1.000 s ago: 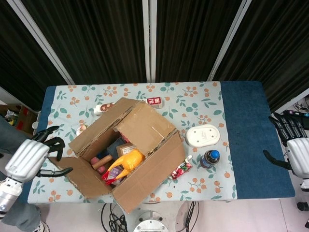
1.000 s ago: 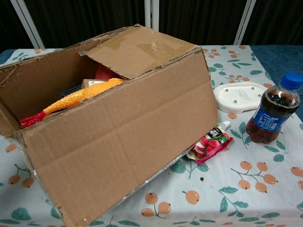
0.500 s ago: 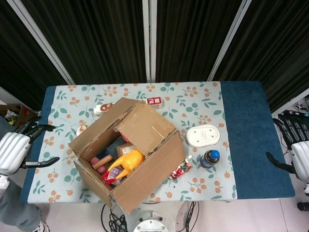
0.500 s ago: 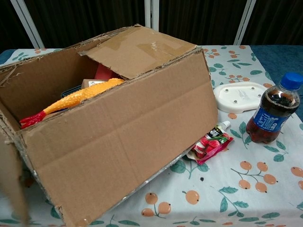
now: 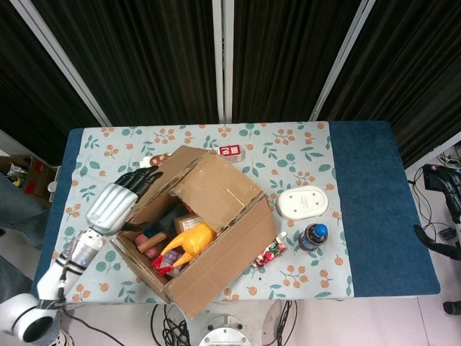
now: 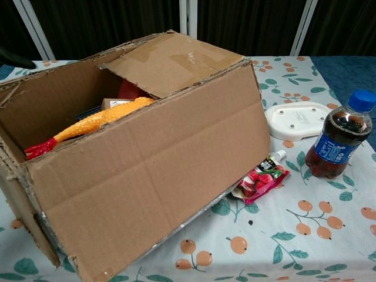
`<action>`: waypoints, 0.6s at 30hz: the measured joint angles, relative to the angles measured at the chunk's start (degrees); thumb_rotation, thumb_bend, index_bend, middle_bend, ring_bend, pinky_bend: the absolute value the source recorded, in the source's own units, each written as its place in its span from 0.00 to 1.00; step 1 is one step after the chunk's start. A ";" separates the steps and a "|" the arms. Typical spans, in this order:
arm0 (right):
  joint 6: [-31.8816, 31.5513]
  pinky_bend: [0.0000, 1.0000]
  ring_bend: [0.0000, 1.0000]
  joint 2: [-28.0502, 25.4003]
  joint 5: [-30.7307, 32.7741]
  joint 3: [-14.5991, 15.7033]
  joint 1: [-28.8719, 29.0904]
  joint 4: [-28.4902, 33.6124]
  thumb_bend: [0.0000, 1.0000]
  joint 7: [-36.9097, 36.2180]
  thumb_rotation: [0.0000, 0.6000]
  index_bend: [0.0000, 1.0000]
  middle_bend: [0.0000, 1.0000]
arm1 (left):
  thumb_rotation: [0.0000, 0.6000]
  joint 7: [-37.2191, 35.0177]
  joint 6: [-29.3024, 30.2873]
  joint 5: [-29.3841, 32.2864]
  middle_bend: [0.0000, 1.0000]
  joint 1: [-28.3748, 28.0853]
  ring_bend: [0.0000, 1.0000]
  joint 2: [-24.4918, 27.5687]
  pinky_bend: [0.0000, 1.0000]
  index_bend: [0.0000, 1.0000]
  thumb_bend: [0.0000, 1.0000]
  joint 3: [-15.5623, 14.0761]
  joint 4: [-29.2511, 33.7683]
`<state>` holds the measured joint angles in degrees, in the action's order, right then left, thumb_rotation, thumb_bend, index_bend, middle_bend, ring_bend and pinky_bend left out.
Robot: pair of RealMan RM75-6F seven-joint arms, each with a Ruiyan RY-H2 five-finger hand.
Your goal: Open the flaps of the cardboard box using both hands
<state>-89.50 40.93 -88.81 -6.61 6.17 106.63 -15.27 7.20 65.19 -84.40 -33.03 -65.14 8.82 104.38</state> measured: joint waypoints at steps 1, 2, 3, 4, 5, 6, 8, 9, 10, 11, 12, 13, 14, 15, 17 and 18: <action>-0.22 0.00 0.00 -0.03 0.16 -0.12 -0.10 -0.19 0.18 -0.52 1.00 0.00 0.00 | 1.00 0.48 -0.13 -0.13 0.00 -0.85 0.06 -2.85 0.21 0.00 0.00 0.22 -2.48; -0.47 0.00 0.00 -0.05 0.38 -0.27 -0.22 -0.53 0.18 -1.20 1.00 0.00 0.00 | 1.00 0.76 -0.12 -0.44 0.00 -1.43 0.06 -4.70 0.21 0.00 0.00 0.30 -4.43; -0.62 0.00 0.00 -0.05 0.55 -0.38 -0.31 -0.83 0.18 -1.67 1.00 0.00 0.00 | 1.00 0.96 -0.08 -0.89 0.00 -1.97 0.06 -6.39 0.21 0.00 0.00 0.32 -6.43; -0.75 0.00 0.00 -0.03 0.73 -0.48 -0.38 -1.16 0.18 -2.09 1.00 0.00 0.00 | 1.00 1.13 -0.03 -1.62 0.00 -2.68 0.06 -8.58 0.21 0.00 0.00 0.27 -9.07; -0.85 0.00 0.00 0.05 0.98 -0.61 -0.46 -1.59 0.18 -2.58 1.00 0.00 0.00 | 1.00 1.20 0.01 -2.20 0.00 -3.19 0.06 -10.19 0.21 0.00 0.00 0.19 -10.98; -0.88 0.00 0.00 0.13 1.13 -0.67 -0.50 -1.88 0.18 -2.91 1.00 0.00 0.00 | 1.00 1.18 0.05 -2.77 0.00 -3.68 0.06 -11.78 0.21 0.00 0.00 0.10 -12.78; -0.81 0.00 0.00 0.41 1.40 -0.78 -0.54 -2.46 0.18 -3.65 1.00 0.00 0.00 | 1.00 0.85 0.12 -3.86 0.00 -4.71 0.06 -14.99 0.21 0.00 0.00 -0.16 -16.40; -0.76 0.00 0.00 0.58 1.50 -0.82 -0.54 -2.72 0.18 -3.92 1.00 0.00 0.00 | 1.00 0.61 0.11 -4.18 0.00 -5.09 0.06 -16.13 0.21 0.00 0.00 -0.27 -17.70; -0.70 0.00 0.00 0.76 1.58 -0.85 -0.54 -2.98 0.18 -4.13 1.00 0.00 0.00 | 1.00 0.30 0.11 -4.47 0.00 -5.52 0.06 -17.42 0.21 0.00 0.00 -0.39 -19.24; -0.60 0.00 0.00 1.00 1.64 -0.87 -0.54 -3.31 0.18 -4.39 1.00 0.00 0.00 | 1.00 0.14 0.10 -4.63 0.00 -5.79 0.06 -18.22 0.21 0.00 0.00 -0.47 -20.32; -0.53 0.00 0.00 1.12 1.65 -0.87 -0.54 -3.52 0.18 -4.58 1.00 0.00 0.00 | 1.00 -0.02 0.06 -4.81 0.00 -6.13 0.06 -19.25 0.21 0.00 0.00 -0.59 -21.72; -0.48 0.00 0.00 1.23 1.66 -0.87 -0.54 -3.73 0.18 -4.75 1.00 0.00 0.00 | 1.00 -0.19 0.04 -4.93 0.00 -6.37 0.06 -20.07 0.21 0.00 0.00 -0.66 -22.74; -0.46 0.00 0.00 1.35 1.69 -0.89 -0.57 -4.00 0.18 -4.90 1.00 0.00 0.00 | 1.00 -0.46 0.08 -5.03 0.00 -6.59 0.06 -20.92 0.21 0.00 0.00 -0.69 -23.70; -0.50 0.00 0.00 1.42 1.75 -0.91 -0.63 -4.19 0.18 -5.03 1.00 0.00 0.00 | 1.00 -0.84 0.21 -5.12 0.00 -6.78 0.06 -21.78 0.21 0.00 0.00 -0.68 -24.57; -0.66 0.00 0.00 1.52 2.01 -1.01 -0.78 -4.50 0.18 -5.29 1.00 0.00 0.00 | 1.00 -2.01 1.11 -5.37 0.00 -7.18 0.06 -23.78 0.21 0.00 0.00 -0.39 -26.41; -0.68 0.00 0.00 1.54 2.12 -1.06 -0.82 -4.64 0.18 -5.43 1.00 0.00 0.00 | 1.00 -2.52 1.66 -5.49 0.00 -7.39 0.06 -24.63 0.21 0.00 0.00 -0.15 -27.16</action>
<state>-90.18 42.47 -86.69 -7.67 5.35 102.00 -20.70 4.68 66.85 -89.89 -40.42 -89.77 8.67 77.22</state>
